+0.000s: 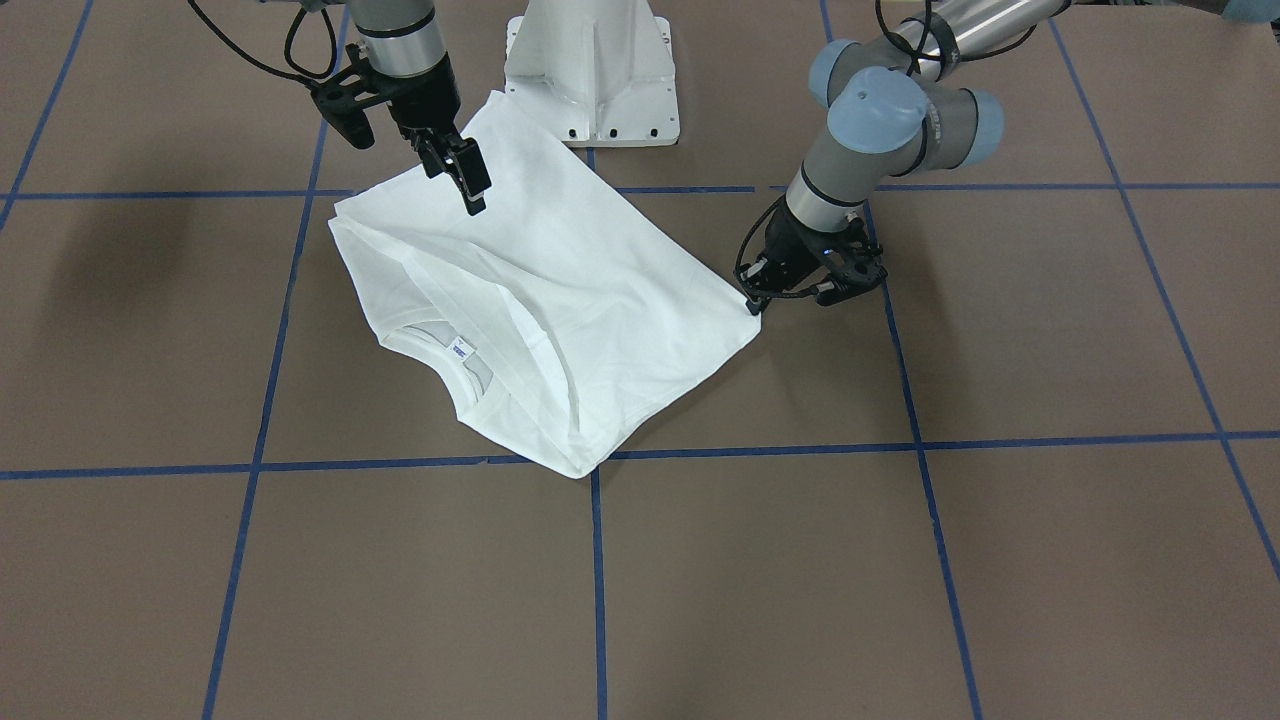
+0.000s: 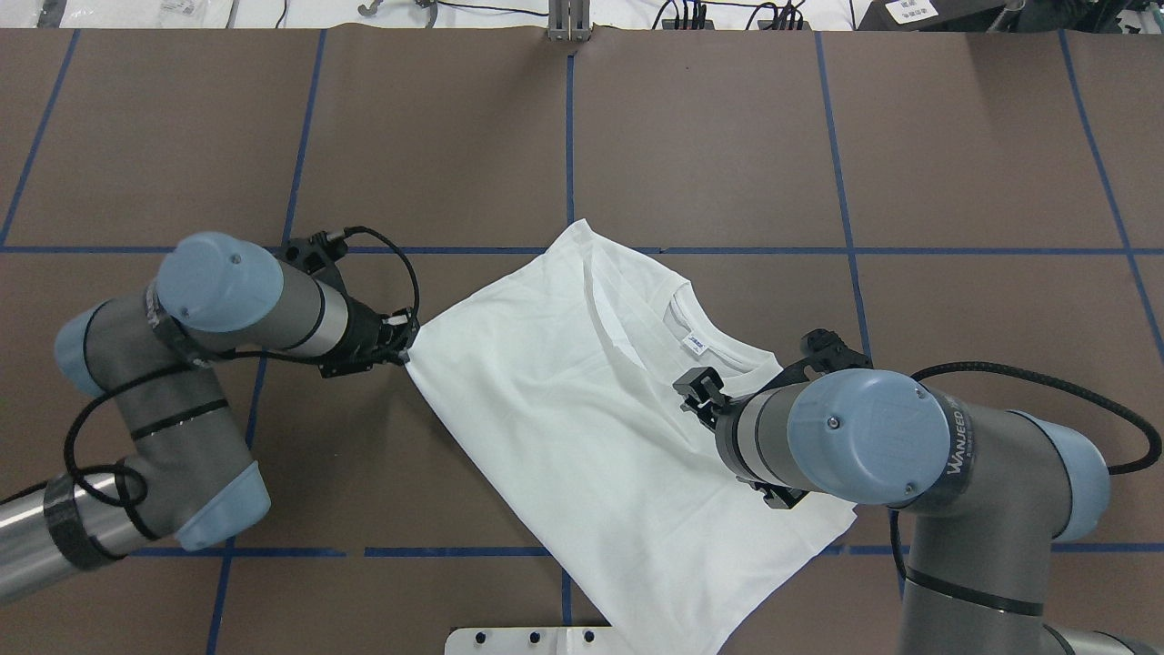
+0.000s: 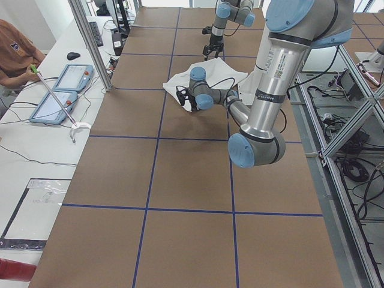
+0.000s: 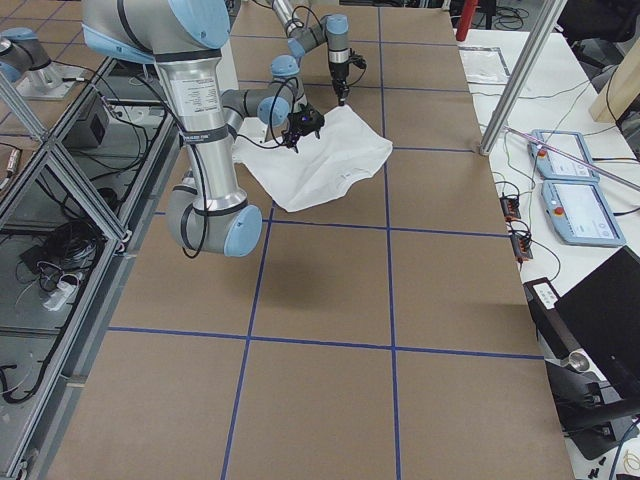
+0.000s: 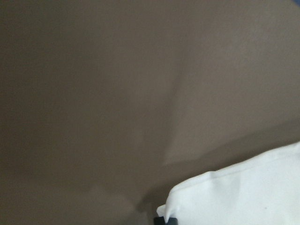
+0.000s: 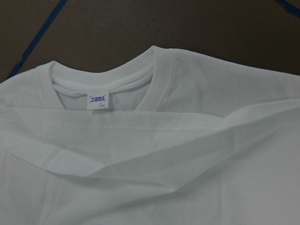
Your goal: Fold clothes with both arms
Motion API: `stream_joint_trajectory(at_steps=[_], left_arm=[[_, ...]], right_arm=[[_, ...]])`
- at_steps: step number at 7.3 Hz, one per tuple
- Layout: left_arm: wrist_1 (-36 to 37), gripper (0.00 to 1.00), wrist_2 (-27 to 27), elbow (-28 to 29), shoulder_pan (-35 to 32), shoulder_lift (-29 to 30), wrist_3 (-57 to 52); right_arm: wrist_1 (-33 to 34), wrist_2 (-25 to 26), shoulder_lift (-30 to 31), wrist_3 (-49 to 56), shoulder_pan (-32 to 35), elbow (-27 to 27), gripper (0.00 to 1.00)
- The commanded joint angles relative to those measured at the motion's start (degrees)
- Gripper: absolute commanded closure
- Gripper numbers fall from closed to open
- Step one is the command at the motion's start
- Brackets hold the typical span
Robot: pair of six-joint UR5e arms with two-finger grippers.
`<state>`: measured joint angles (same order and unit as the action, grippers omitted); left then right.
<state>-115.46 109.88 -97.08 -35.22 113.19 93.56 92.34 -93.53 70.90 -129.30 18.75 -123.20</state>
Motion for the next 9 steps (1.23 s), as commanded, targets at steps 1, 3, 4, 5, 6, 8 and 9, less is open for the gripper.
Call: stream_joint_trajectory(at_steps=[1, 3, 4, 5, 6, 8, 9], left_arm=[[-1.78, 1.00, 0.07, 14.12, -8.87, 11.73, -5.40], [-13.15, 1.00, -0.62, 33.87, -12.32, 22.99, -5.94], [-15.83, 1.00, -1.85, 37.98, -12.42, 25.22, -6.02], [-16.03, 0.62, -1.86, 37.93, -12.42, 25.59, -6.55], [-16.12, 0.53, -1.60, 36.80, -12.51, 25.15, -8.21], [-15.24, 0.53, 1.63, 26.21, -12.68, 18.25, -7.87], [-15.24, 0.51, 2.18, 23.46, -12.68, 16.38, -7.87]], right_arm=[[-0.31, 0.10, -1.11, -0.42, -0.03, 0.41, 0.00], [-0.31, 1.15, -3.29, 0.36, -0.12, 2.61, 0.00], [-0.31, 1.15, -3.66, 0.54, 0.23, 2.70, 0.00], [-0.40, 1.42, -3.66, 1.33, 0.32, 2.79, 0.00], [-0.32, 2.72, -3.66, 3.51, 0.23, 3.57, 0.00], [-0.40, 2.82, -3.75, 8.59, -0.29, 7.44, 0.00], [-0.32, 3.00, -3.66, 12.89, -0.82, 7.71, 0.00]])
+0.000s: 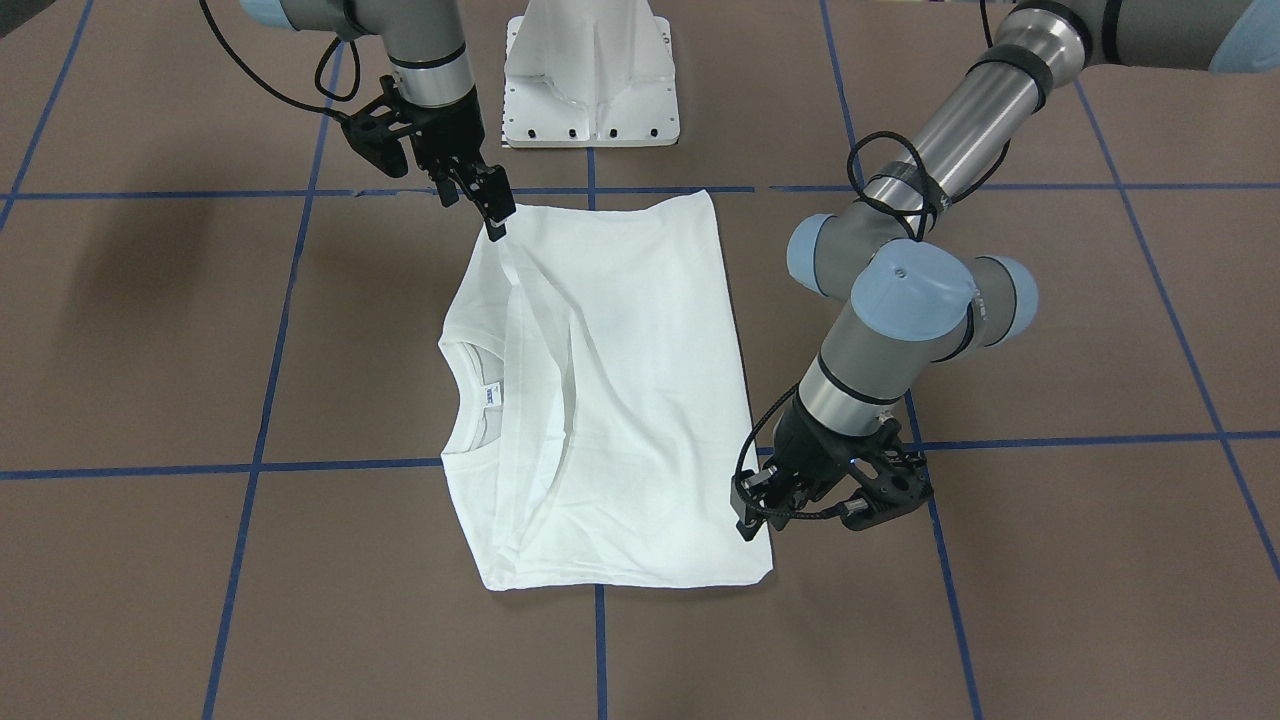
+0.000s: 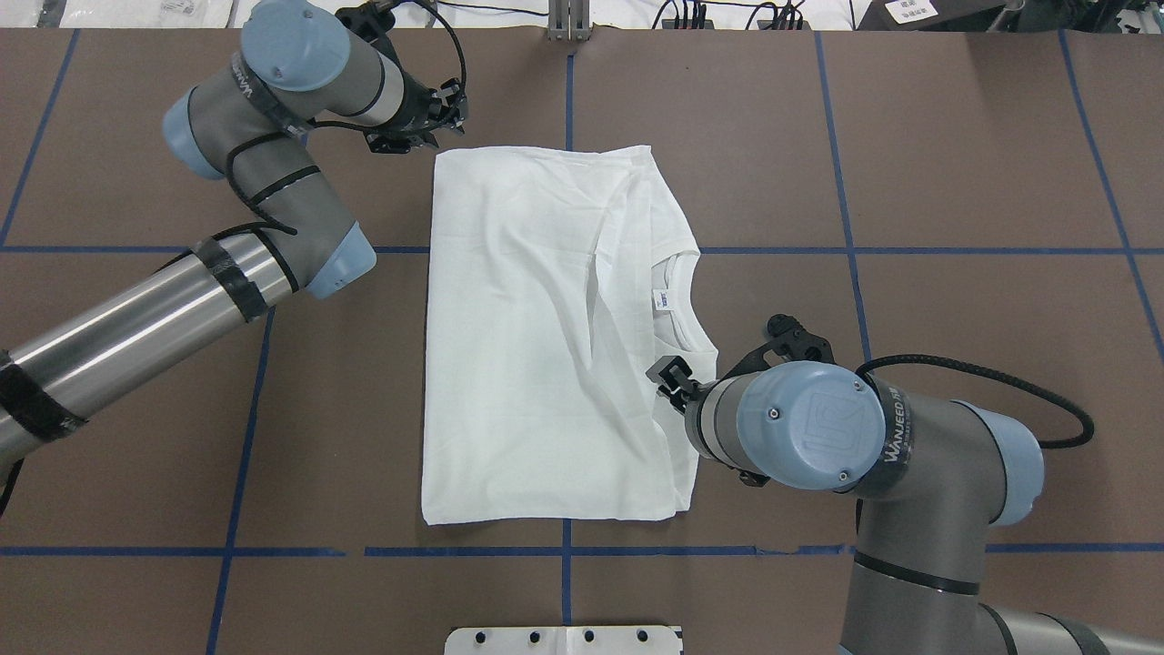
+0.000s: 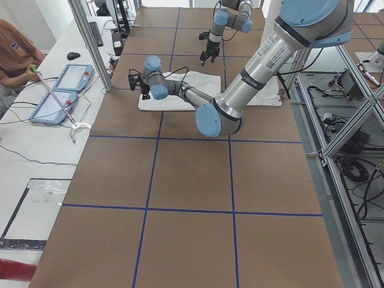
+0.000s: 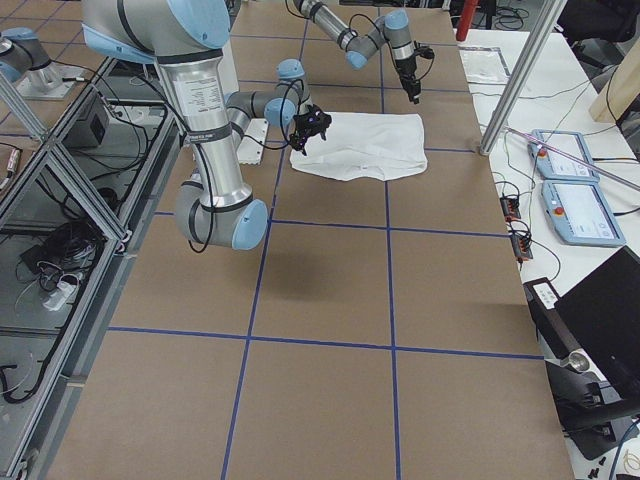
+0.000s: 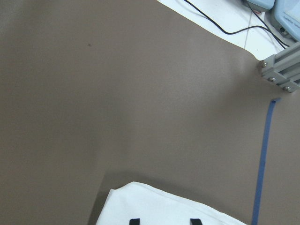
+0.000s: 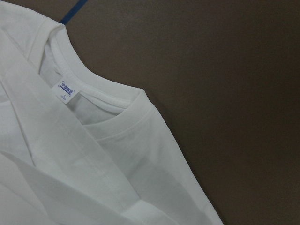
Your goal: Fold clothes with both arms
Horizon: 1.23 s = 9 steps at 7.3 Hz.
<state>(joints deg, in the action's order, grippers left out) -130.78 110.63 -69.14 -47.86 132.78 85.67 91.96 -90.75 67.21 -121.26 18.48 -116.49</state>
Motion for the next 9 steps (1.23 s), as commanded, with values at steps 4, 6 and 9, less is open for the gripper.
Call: stream_joint_trajectory(at_steps=[4, 6, 9], left_arm=[[0.17, 0.50, 1.26, -4.95, -0.04, -4.19, 0.03], [0.17, 0.50, 1.34, -7.40, -0.04, -6.38, 0.02], [0.17, 0.48, 1.26, -8.03, -0.04, -6.74, 0.03]], right_arm=[[-4.47, 3.66, -6.12, 19.46, 0.93, 7.23, 0.00], [-13.02, 3.74, -7.17, 29.38, 3.29, 13.19, 0.00], [-19.24, 3.22, -10.34, 28.11, 5.07, 19.96, 0.28]])
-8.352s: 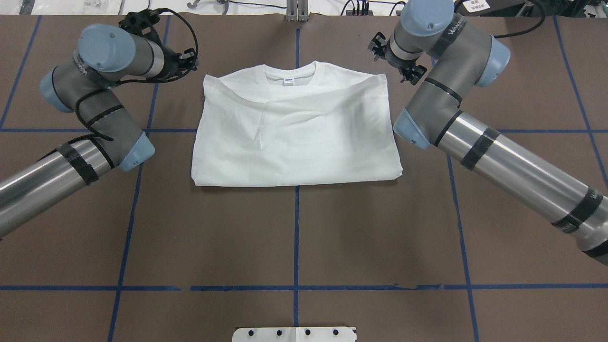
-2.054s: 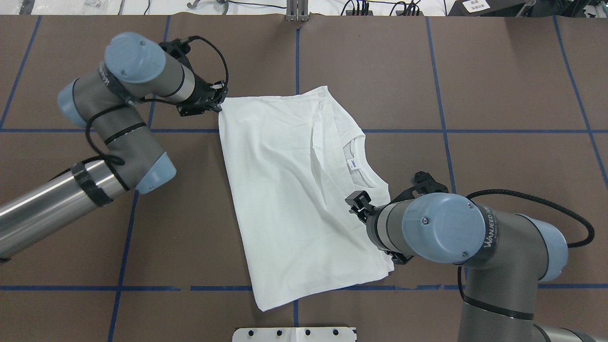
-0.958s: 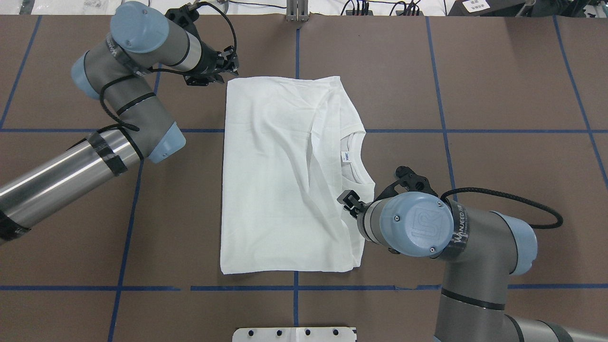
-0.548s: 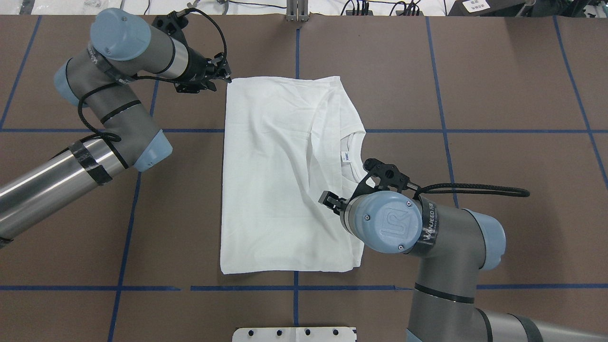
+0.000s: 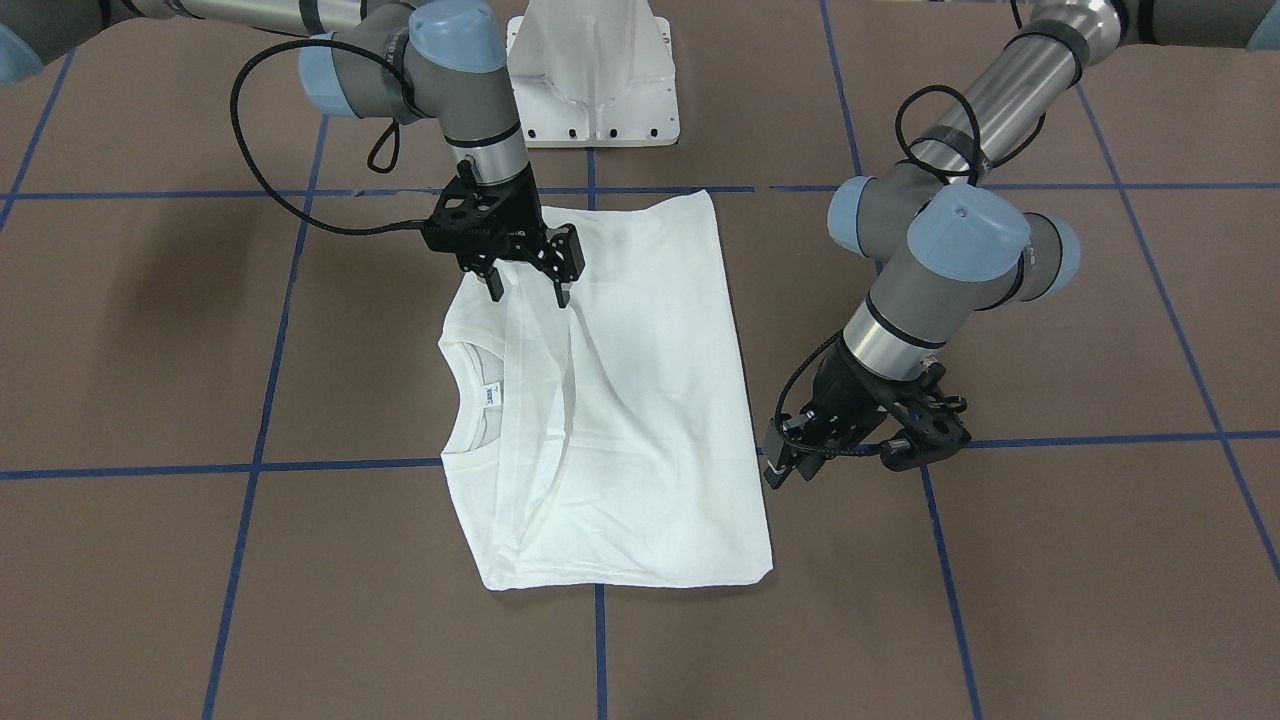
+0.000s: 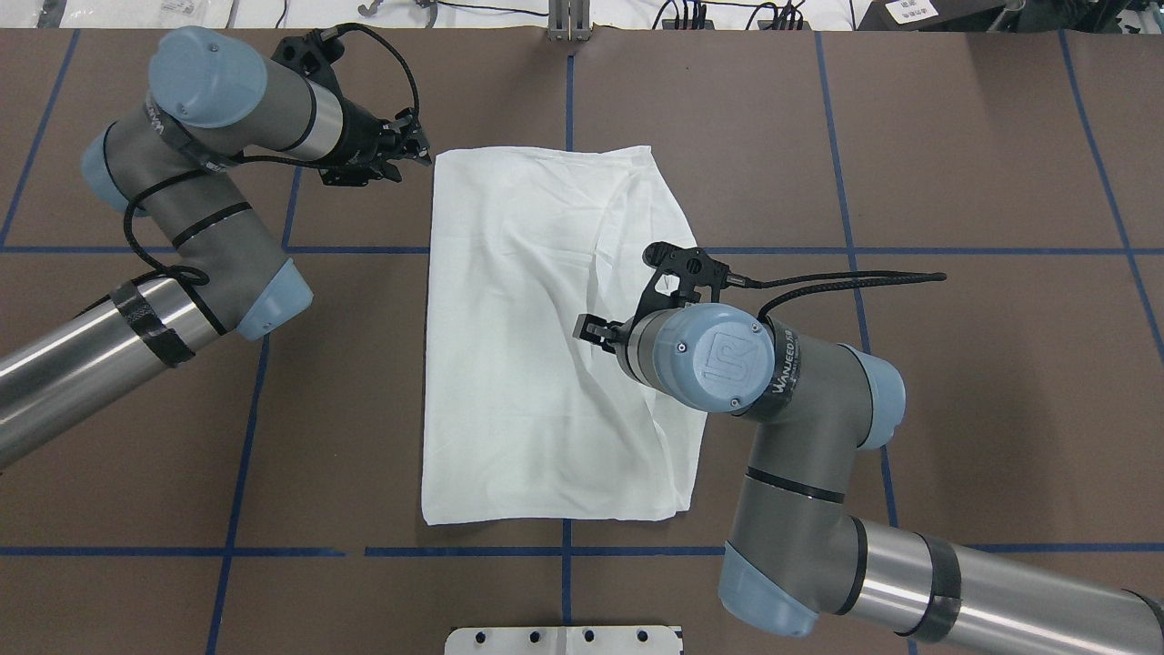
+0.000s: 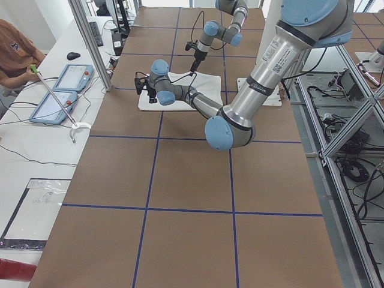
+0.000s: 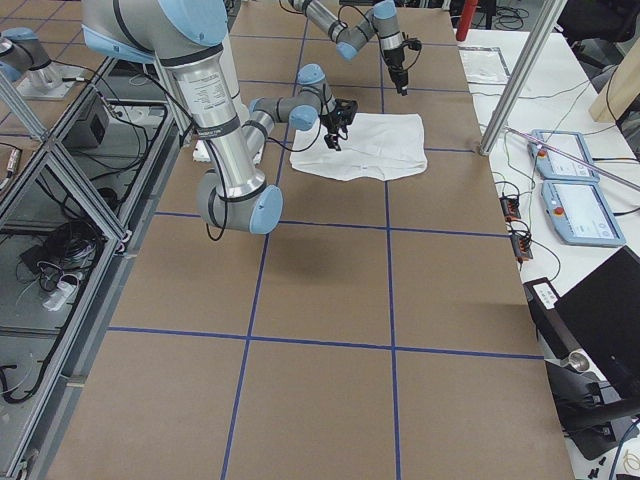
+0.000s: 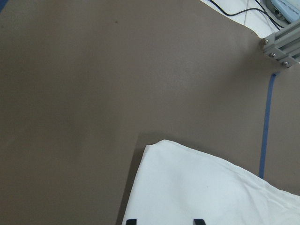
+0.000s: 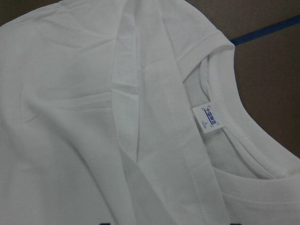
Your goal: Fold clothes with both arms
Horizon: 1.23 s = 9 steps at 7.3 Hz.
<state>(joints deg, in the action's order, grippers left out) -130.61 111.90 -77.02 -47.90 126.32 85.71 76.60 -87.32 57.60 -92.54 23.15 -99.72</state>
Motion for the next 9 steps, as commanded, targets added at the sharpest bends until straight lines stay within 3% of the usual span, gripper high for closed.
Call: stream_joint_trajectory(at_steps=[1, 2, 3, 4, 7, 9], left_arm=[[0.00, 0.48, -0.01, -0.24, 0.00, -0.28, -0.02], [0.00, 0.48, -0.01, -0.50, 0.00, -0.28, -0.02], [0.00, 0.48, -0.01, -0.50, 0.00, -0.28, -0.02], [0.00, 0.48, -0.01, -0.50, 0.00, -0.28, -0.02], [0.00, 0.48, -0.01, -0.50, 0.00, -0.28, -0.02], [0.00, 0.47, -0.10, -0.59, 0.00, -0.20, 0.07]], right_arm=[[-8.09, -0.65, -0.73, -1.76, 0.41, 5.47, 0.30], [-8.65, -1.87, -0.65, -1.77, 0.58, 5.50, 0.31], [-8.66, -2.06, -0.64, -1.85, 0.58, 5.50, 0.48], [-8.66, -2.84, -0.56, -2.03, 0.67, 5.32, 0.99], [-8.84, -4.87, 0.06, -1.42, 1.37, 4.71, 1.00], [-8.14, -6.71, 3.29, -1.33, 1.99, -0.01, 1.00]])
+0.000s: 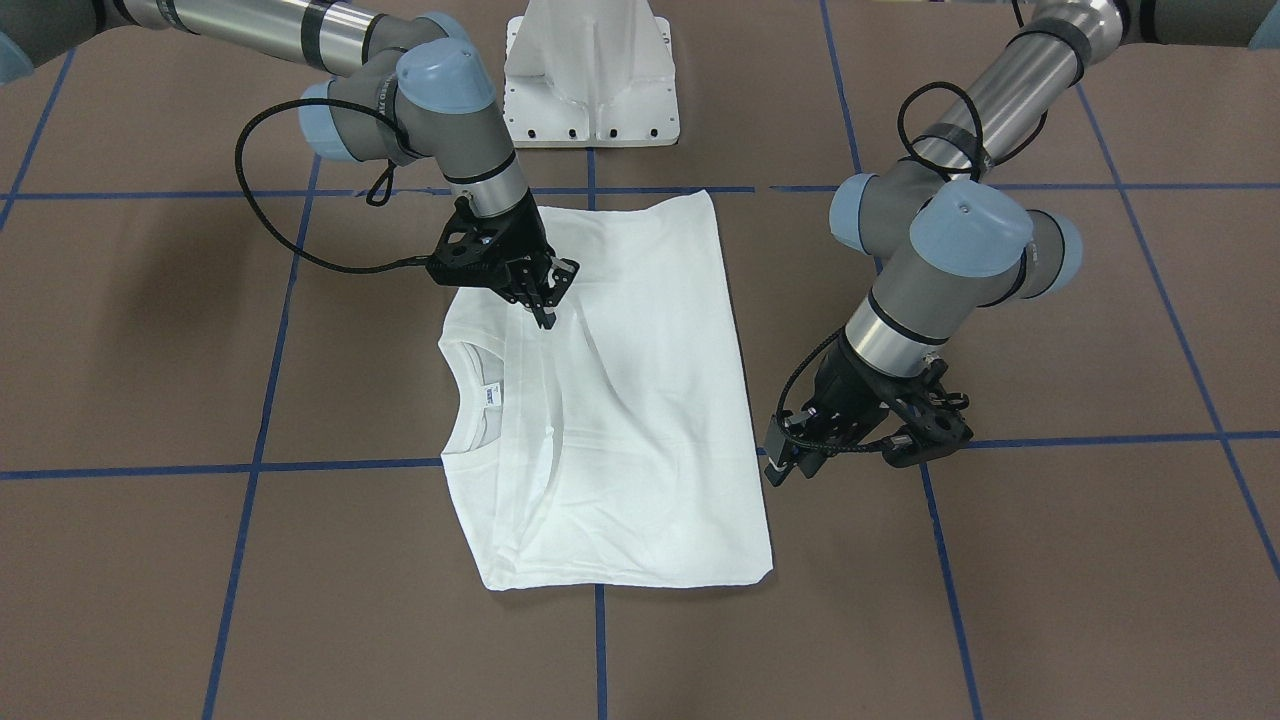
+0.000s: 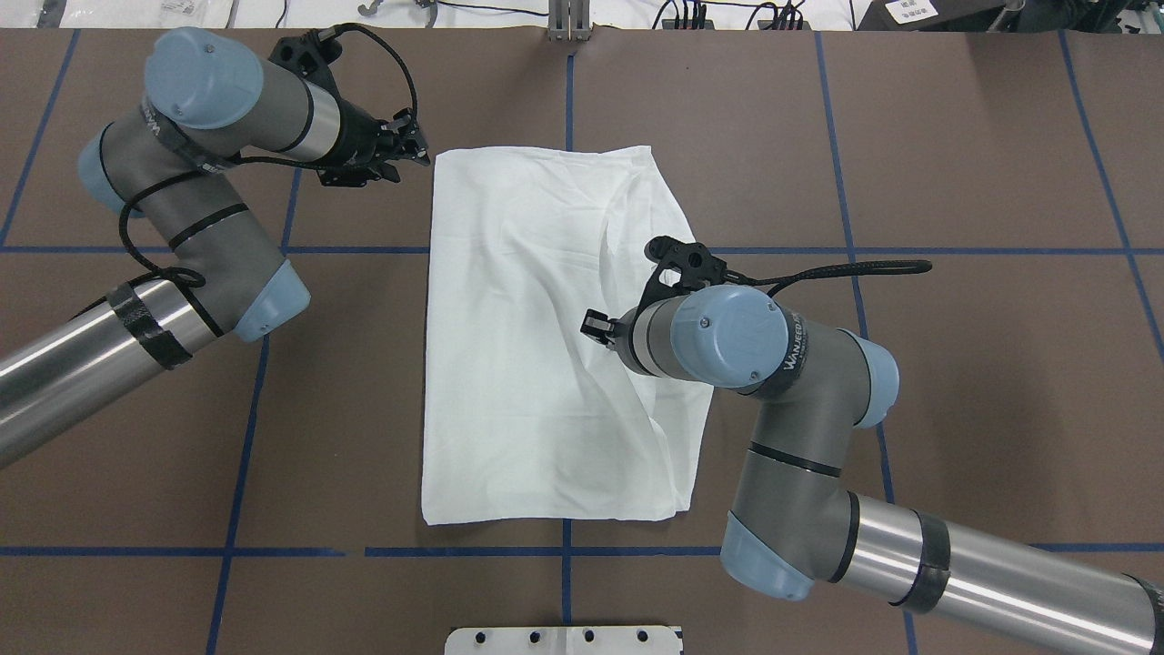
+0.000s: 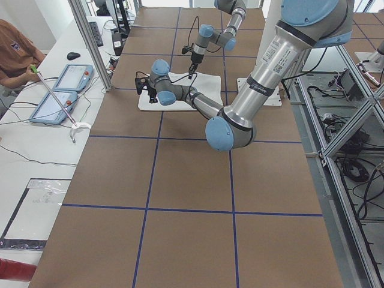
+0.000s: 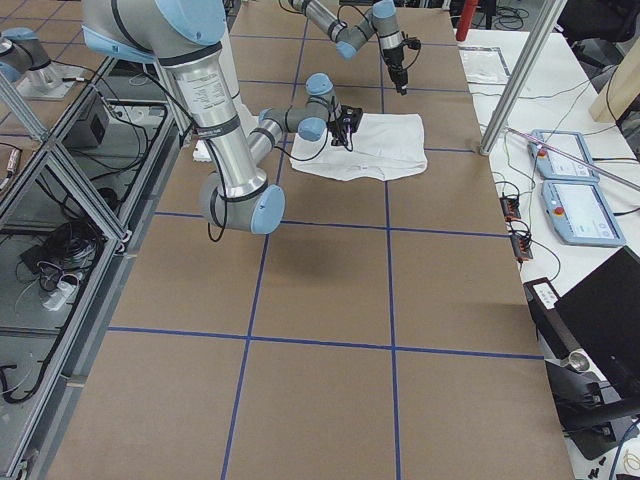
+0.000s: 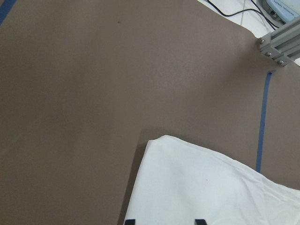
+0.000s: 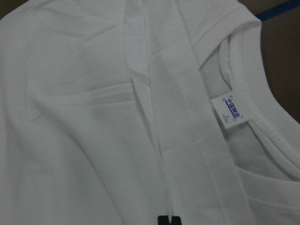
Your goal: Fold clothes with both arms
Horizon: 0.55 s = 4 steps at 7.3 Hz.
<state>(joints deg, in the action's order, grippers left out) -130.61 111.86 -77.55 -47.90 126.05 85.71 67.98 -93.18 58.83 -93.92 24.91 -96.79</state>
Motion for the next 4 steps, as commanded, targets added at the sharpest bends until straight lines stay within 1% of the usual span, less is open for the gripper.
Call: stream_joint_trajectory(at_steps=[1, 3, 4], left_arm=[[0.00, 0.47, -0.07, -0.05, 0.00, 0.07, 0.07], [0.00, 0.46, -0.15, -0.06, 0.00, -0.02, 0.07], [0.00, 0.46, -0.15, -0.14, 0.00, -0.02, 0.07]], right_arm=[[0.40, -0.78, 4.25, -0.03, 0.23, -4.18, 1.00], [0.40, -0.34, 4.71, -0.30, 0.40, -3.49, 1.00], [0.40, -0.51, 4.62, -0.38, 1.36, -3.49, 0.70]])
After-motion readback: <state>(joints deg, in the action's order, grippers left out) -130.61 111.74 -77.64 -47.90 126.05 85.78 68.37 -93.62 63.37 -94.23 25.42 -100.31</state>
